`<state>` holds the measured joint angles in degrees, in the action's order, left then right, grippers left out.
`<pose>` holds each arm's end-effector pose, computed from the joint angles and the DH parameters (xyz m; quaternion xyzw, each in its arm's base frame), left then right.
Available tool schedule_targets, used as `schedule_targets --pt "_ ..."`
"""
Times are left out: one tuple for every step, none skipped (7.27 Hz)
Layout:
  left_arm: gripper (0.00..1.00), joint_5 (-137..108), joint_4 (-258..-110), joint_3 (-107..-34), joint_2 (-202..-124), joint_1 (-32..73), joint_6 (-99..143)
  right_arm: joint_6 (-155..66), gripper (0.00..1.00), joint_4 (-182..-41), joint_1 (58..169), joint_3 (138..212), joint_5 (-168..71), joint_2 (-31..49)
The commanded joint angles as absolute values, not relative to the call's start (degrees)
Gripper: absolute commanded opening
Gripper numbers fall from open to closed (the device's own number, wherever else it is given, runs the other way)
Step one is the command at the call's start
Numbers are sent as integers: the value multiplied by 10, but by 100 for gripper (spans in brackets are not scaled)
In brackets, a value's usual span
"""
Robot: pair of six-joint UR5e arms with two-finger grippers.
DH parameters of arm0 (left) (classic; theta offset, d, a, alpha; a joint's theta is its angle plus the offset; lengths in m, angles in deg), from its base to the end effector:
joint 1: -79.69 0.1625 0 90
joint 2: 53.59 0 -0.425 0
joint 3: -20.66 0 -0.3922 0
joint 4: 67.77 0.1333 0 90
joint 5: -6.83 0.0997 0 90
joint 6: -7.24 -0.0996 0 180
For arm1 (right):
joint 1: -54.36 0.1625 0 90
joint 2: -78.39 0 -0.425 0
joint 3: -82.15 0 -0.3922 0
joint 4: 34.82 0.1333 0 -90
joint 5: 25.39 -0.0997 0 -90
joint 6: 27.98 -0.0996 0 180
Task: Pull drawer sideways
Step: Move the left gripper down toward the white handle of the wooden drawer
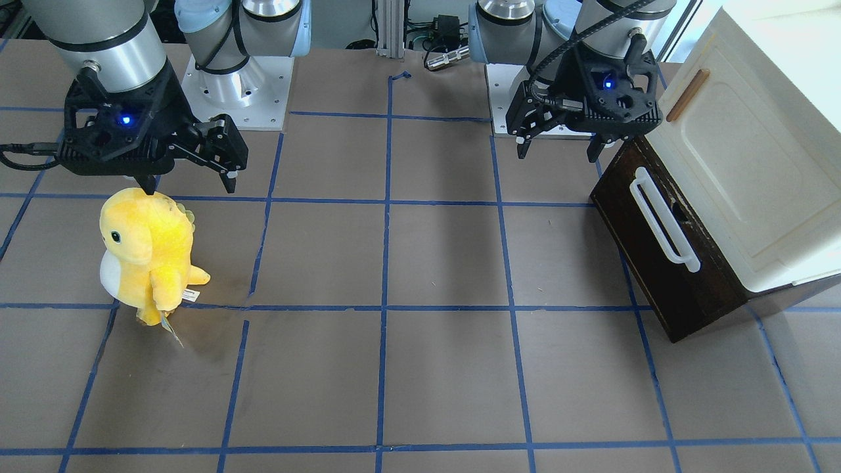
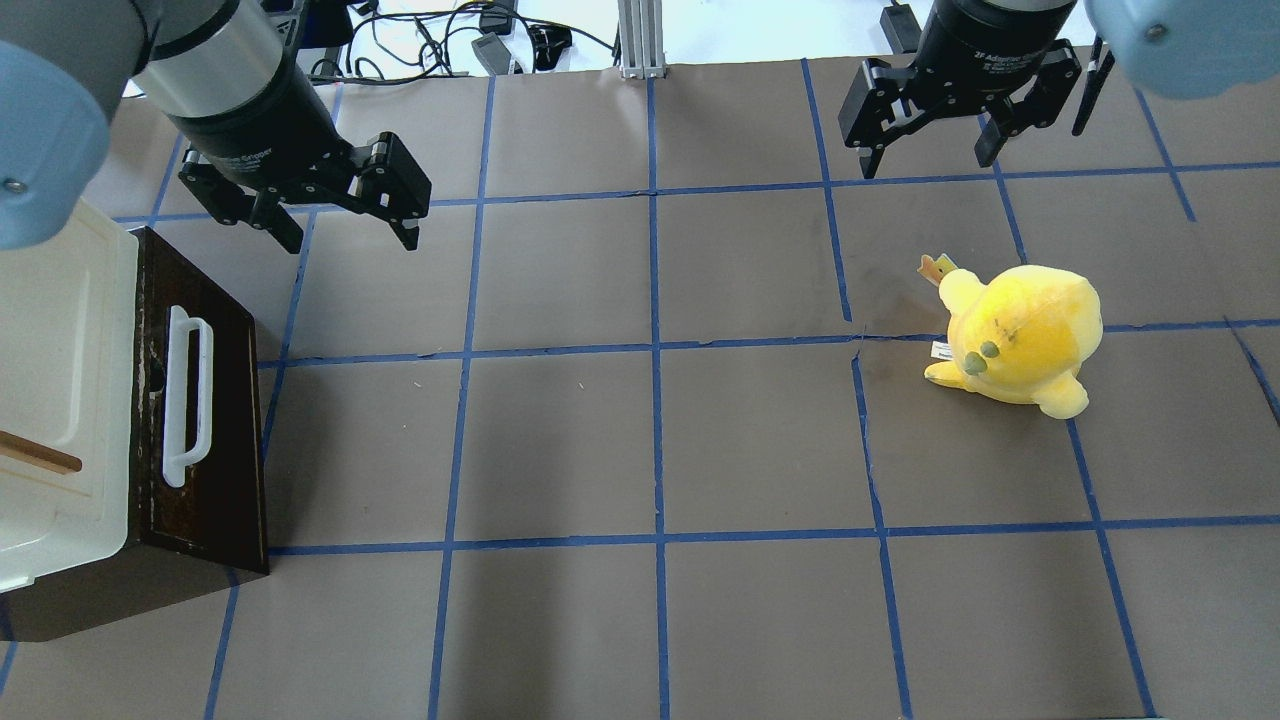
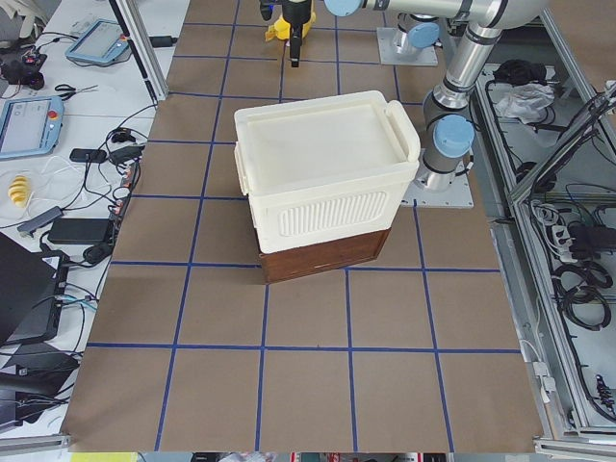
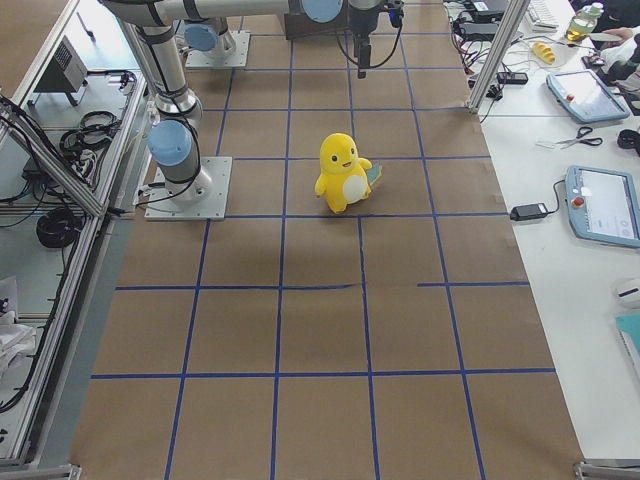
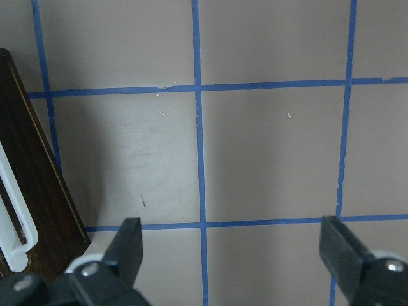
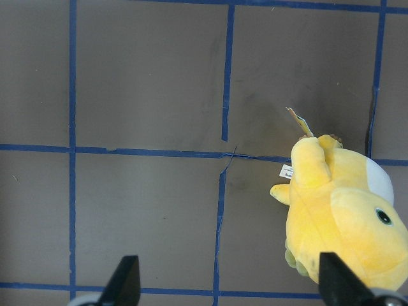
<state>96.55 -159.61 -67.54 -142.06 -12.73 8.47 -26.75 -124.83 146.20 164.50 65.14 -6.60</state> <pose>-0.1540 -0.4764 0.5132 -0.0104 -0.9999 0.0129 0.0029 0.1494 -0.5286 0.5091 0.0267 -0.9994 0.0231 0.0045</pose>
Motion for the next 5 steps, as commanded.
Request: schedule_targets --pt "100 974 -1594 -675 -1420 -125 85 -268 100 -1248 1462 1645 651 -66" --pt "100 974 -1596 -676 -1420 -125 85 -268 100 -1248 1462 1645 651 -66" --pt "100 973 -1595 -679 -1425 -126 85 -268 100 -1248 1462 1645 651 -66" --pt "100 972 -1587 -695 -1428 -127 90 -268 100 -1248 1462 1645 651 -66" --pt "100 974 -1588 -703 -1425 -127 90 -268 100 -1248 1462 1645 651 -66"
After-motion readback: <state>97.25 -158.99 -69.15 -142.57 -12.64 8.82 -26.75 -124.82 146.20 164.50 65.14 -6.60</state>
